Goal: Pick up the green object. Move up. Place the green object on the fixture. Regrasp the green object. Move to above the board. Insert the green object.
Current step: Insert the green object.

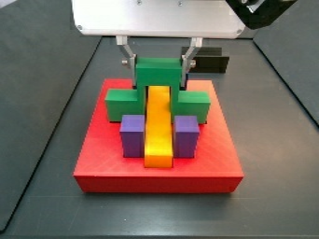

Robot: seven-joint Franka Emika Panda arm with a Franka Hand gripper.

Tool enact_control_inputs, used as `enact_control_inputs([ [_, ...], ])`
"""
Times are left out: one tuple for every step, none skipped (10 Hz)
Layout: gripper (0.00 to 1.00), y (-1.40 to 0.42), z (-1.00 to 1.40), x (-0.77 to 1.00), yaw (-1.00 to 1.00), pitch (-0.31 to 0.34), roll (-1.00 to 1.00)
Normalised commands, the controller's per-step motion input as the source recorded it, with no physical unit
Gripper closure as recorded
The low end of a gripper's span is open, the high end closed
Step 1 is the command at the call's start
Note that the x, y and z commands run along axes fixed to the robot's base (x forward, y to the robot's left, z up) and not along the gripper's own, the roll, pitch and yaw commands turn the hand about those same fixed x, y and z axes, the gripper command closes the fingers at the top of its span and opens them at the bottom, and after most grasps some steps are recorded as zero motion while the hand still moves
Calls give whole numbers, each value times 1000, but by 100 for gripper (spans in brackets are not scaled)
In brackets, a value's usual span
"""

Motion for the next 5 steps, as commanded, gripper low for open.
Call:
enact_control_inputs([
  [100,0,-54,126,0,31,67],
  [100,51,-11,166,49,46,96],
  [100,46,0,129,57,49,80],
  [100,0,0,83,51,34,59],
  [100,0,-71,0,29,1,37],
])
